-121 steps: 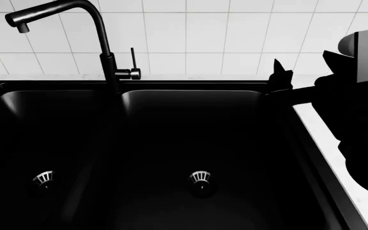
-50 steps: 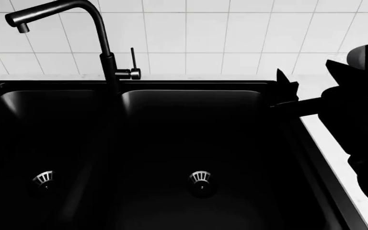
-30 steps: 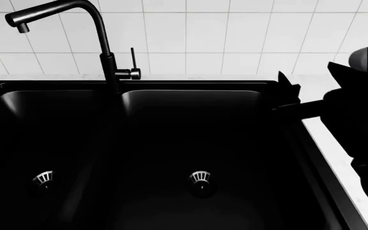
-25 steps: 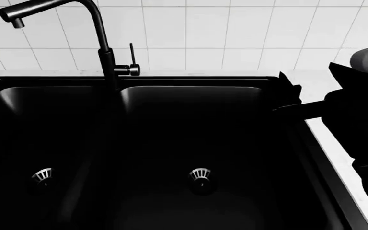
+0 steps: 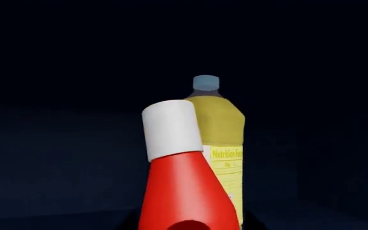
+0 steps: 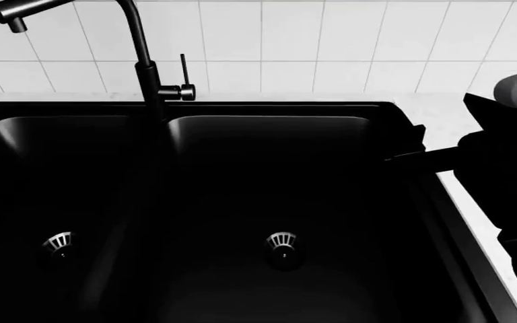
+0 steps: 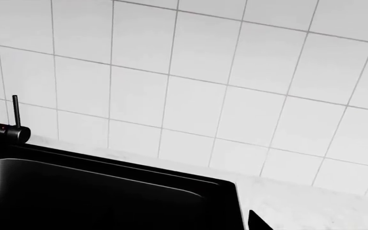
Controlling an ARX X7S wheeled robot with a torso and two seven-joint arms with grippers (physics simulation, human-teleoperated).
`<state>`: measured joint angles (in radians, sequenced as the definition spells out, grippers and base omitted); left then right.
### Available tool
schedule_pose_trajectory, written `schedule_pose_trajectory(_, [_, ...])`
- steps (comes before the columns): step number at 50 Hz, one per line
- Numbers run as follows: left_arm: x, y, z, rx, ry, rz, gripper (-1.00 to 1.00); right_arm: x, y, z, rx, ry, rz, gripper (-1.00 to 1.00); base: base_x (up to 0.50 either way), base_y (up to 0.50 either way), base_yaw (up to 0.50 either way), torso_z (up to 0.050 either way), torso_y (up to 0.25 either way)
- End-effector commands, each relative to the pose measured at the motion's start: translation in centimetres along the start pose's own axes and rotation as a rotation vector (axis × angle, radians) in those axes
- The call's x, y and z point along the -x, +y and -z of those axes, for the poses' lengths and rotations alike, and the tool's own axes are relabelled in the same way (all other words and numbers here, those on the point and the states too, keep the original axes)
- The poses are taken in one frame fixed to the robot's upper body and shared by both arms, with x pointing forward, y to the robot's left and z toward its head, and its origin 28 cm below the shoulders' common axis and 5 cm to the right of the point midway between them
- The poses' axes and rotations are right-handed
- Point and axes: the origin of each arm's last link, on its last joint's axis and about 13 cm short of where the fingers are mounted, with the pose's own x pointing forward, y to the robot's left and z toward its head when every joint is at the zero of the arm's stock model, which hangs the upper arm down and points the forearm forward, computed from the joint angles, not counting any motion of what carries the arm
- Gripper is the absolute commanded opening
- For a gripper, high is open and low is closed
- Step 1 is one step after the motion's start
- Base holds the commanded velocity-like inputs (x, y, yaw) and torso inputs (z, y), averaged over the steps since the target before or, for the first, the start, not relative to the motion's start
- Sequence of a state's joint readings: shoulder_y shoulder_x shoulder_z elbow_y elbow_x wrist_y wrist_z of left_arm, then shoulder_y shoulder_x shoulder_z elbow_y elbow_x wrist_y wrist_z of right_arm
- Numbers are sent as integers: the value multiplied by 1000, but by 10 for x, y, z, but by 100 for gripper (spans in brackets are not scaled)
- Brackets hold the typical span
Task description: Pick the salami from the plate and place it on the cutting board. Then pick the condiment bottle from the cabinet and place it next to the cutting board.
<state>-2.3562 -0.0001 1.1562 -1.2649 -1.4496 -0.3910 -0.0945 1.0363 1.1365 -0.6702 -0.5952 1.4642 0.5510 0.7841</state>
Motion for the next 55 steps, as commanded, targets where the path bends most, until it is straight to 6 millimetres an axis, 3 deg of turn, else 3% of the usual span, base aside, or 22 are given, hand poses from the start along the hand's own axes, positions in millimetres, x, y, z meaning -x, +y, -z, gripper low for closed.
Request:
schedule_pose_trajectory(1, [-1, 4, 5, 1, 26, -24, -100, 1, 0, 0, 2, 0, 1, 100, 0, 0, 0, 0, -11])
schedule_pose_trajectory(19, [1, 4, -4, 3, -16, 2, -100, -1, 2, 1, 2, 4, -5, 100, 1, 0, 0, 0, -3])
schedule_pose_trajectory(30, [2, 4, -10, 3, -32, 21, -100, -5, 4, 2, 1, 7, -14, 100, 1, 0, 0, 0, 250])
schedule_pose_trajectory(35, [4, 2, -15, 7, -54, 24, -100, -6, 5, 1, 2, 5, -16, 100, 0, 0, 0, 0, 0])
schedule_pose_trajectory(55, [8, 0, -26, 10, -91, 24, -100, -6, 7, 2, -2, 8, -26, 100, 0, 0, 0, -46, 0])
